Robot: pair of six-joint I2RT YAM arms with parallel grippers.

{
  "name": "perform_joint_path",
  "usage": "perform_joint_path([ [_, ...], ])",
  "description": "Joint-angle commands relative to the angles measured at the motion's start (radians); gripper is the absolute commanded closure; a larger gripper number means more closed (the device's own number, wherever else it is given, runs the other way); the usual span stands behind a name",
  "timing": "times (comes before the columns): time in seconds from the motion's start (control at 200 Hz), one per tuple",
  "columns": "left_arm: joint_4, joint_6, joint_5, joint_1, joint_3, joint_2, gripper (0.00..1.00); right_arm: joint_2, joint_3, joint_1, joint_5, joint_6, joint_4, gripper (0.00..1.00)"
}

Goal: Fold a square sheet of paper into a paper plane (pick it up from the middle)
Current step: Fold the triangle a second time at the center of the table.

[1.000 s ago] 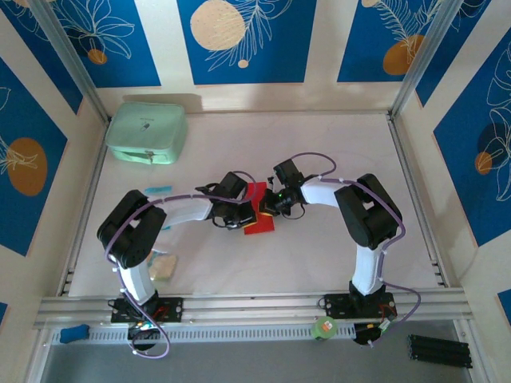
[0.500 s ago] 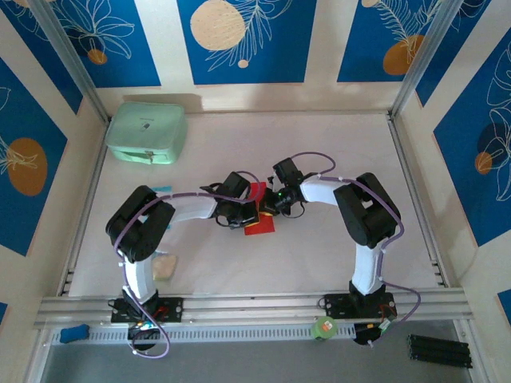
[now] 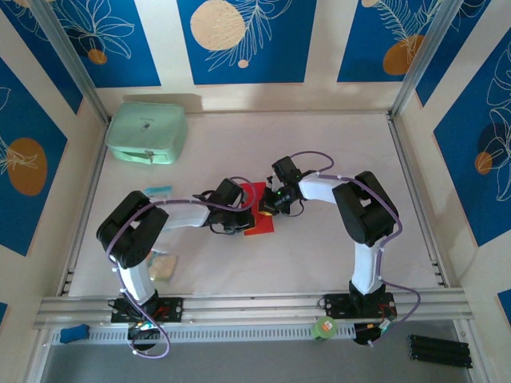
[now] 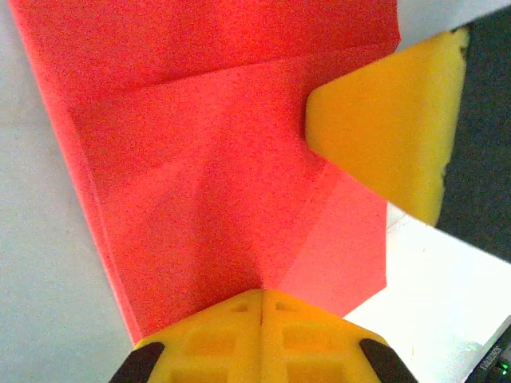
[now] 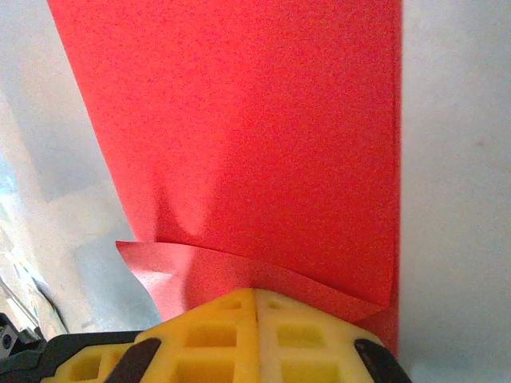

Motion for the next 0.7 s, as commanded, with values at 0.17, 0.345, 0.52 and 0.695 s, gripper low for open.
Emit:
perform_joint_path([
  [0.17, -0.212, 0.020, -0.016, -0.002, -0.107, -0.049, 1.00, 0.108, -0.036, -0.011, 0.159, -0.010, -0.099, 1.00],
  [0.345, -0.200, -0.005, -0.019, -0.002, -0.160, -0.110, 1.00, 0.110, -0.029, -0.011, 0.154, -0.011, -0.102, 1.00],
  [0.52, -0.196, -0.008, -0.027, -0.001, -0.091, -0.195, 1.00, 0.094, -0.021, -0.012, 0.140, -0.018, -0.102, 1.00],
  [0.695, -0.107, -0.087, -0.066, 0.001, -0.031, -0.198, 0.99, 0.070, -0.006, -0.016, 0.088, -0.007, -0.068, 1.00],
])
